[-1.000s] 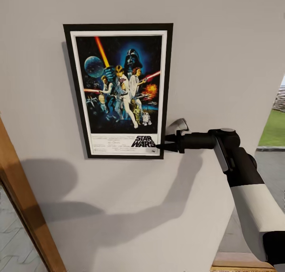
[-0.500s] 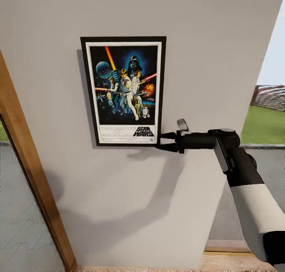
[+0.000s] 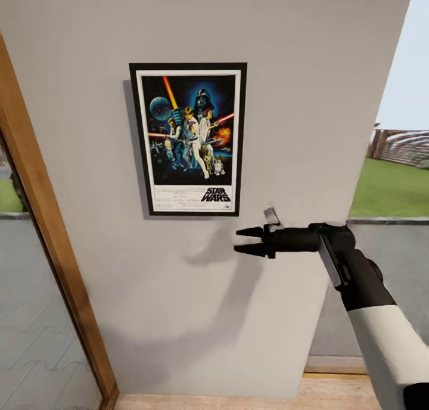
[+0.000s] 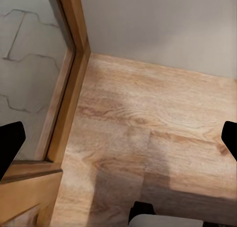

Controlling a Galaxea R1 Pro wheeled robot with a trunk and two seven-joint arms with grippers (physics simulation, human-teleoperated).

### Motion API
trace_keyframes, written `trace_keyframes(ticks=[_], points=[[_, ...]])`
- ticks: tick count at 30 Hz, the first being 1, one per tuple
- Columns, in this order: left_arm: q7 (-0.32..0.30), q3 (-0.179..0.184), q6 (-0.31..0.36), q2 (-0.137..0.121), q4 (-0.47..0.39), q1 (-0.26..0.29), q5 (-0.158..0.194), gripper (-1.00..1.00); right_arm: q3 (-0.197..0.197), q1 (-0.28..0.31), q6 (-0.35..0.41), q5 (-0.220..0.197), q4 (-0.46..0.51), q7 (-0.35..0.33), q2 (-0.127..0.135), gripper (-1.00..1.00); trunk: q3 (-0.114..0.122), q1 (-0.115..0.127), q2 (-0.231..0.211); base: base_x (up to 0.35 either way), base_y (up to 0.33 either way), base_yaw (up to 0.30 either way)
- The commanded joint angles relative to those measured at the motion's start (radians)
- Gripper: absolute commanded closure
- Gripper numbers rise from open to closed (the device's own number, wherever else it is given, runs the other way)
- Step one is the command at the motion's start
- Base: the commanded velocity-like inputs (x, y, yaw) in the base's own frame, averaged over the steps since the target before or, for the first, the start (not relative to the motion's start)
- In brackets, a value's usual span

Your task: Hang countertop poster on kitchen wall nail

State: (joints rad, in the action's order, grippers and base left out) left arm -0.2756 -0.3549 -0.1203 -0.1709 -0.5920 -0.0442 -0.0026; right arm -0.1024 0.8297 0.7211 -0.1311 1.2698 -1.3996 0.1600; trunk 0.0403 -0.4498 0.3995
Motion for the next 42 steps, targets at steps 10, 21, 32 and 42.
trace_keyframes(ticks=[10,21,32,42], points=[[-0.007,-0.004,-0.002,0.001,0.000,0.000,0.000,-1.00,0.002,-0.374,-0.237,-0.004,-0.033,0.002,0.003,-1.00,0.016,0.000,0.001,-0.013,0.000,0.000],[-0.005,0.000,0.000,0.004,0.004,0.000,-0.002,-1.00,0.056,-0.529,-0.790,-0.001,-0.934,0.099,0.054,-1.00,0.034,0.000,0.001,0.000,0.000,0.000],[-0.005,0.008,0.001,0.008,0.006,0.000,-0.004,-1.00,0.056,-0.532,-0.950,-0.009,-1.318,1.254,-0.056,-1.00,0.042,0.000,0.001,0.000,0.000,0.000],[-0.005,0.010,0.001,0.008,0.006,0.000,-0.004,-1.00,0.055,-0.532,-0.951,-0.008,-1.320,1.278,-0.060,-1.00,0.042,0.000,0.001,0.000,0.000,0.000]])
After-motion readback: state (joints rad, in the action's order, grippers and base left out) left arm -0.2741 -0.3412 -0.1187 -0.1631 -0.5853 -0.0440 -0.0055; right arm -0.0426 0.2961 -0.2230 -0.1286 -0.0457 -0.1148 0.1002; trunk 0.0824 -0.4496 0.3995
